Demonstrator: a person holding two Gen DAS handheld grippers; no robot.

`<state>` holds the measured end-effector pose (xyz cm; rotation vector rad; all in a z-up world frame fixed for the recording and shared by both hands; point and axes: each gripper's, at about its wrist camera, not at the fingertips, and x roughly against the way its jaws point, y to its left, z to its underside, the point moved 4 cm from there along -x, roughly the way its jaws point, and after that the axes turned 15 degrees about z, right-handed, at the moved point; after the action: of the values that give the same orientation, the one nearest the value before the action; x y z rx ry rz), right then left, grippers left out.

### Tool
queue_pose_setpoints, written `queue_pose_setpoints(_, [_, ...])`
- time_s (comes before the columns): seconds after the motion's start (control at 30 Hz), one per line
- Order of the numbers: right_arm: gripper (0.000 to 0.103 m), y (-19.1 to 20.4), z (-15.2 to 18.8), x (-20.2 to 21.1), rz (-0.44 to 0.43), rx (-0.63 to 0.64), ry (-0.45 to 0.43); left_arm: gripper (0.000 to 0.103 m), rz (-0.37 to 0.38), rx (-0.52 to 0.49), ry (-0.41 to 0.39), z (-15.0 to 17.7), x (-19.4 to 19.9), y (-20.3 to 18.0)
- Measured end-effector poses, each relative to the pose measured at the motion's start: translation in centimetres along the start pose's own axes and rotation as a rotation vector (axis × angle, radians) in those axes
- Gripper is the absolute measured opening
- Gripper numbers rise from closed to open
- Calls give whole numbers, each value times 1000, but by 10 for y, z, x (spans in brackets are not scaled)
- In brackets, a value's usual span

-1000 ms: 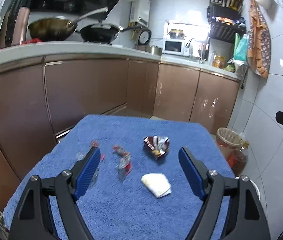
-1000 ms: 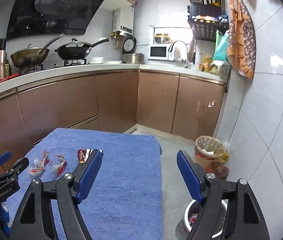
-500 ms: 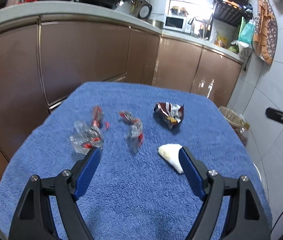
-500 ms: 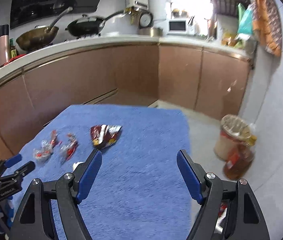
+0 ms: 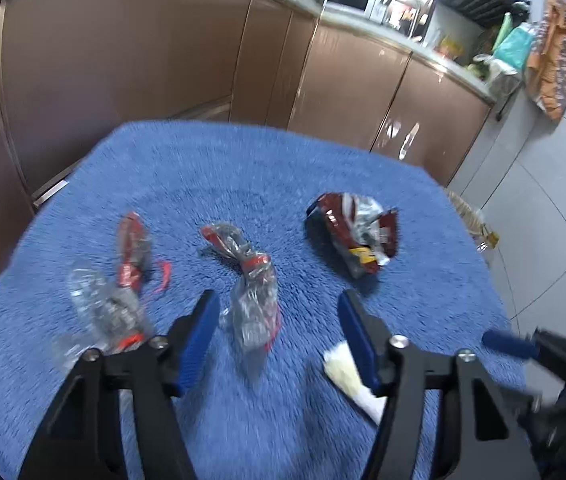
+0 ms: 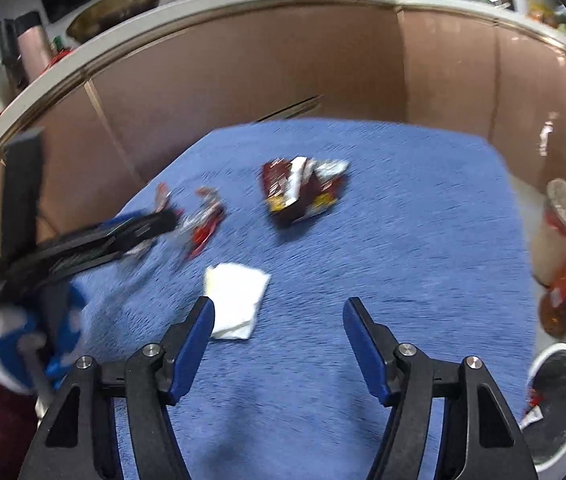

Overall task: Collect trash
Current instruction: 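Grasp a clear red-striped wrapper with the left gripper while the right gripper grasps the white tissue, then carry the wrapper and tissue in both grippers over the bin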

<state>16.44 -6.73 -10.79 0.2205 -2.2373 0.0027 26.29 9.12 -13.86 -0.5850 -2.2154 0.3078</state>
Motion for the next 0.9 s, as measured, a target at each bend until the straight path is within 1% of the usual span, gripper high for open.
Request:
queue_pose_setpoints(0.13, [58,15,0,-22,-52,41,42,46,-23,19,47,0,-26,11])
queue_pose_setpoints(0.2, [57,19,-3,-30,-64,54,52,38,-21,22,62,3,-34,14])
queue_pose_setpoints(0.23, [55,21,-4,-35,-71,60,59,32,-19,25,69,5,-38,15])
queue_pose_setpoints(0.27, [54,22,-5,-38,-78,65,66,28,-18,29,74,6,-41,16])
queue_pose_setpoints(0.37, [47,30,-5,-52,-107,82,92,23,-26,17,55,7,-42,17])
queue_pose_setpoints(0.4, [41,34,-4,-55,-122,90,99,21,-24,18,49,8,-41,17])
queue_pose_setpoints(0.43, [36,37,-3,-57,-136,98,105,17,-23,19,44,8,-40,18])
queue_pose_setpoints(0.47, [34,41,-1,-60,-146,105,113,14,-21,20,42,9,-40,18])
queue_pose_setpoints(0.57, [28,46,2,-62,-141,117,107,9,-17,24,30,12,-37,20])
queue_pose_setpoints(0.63, [14,46,3,-60,-148,117,113,8,-23,24,21,15,-33,19])
queue_pose_setpoints(0.73, [11,46,6,-52,-146,118,109,8,-18,17,2,16,-21,13])
queue_pose_setpoints(0.9, [10,40,5,-28,-135,101,70,8,-13,-8,-38,16,8,-3])
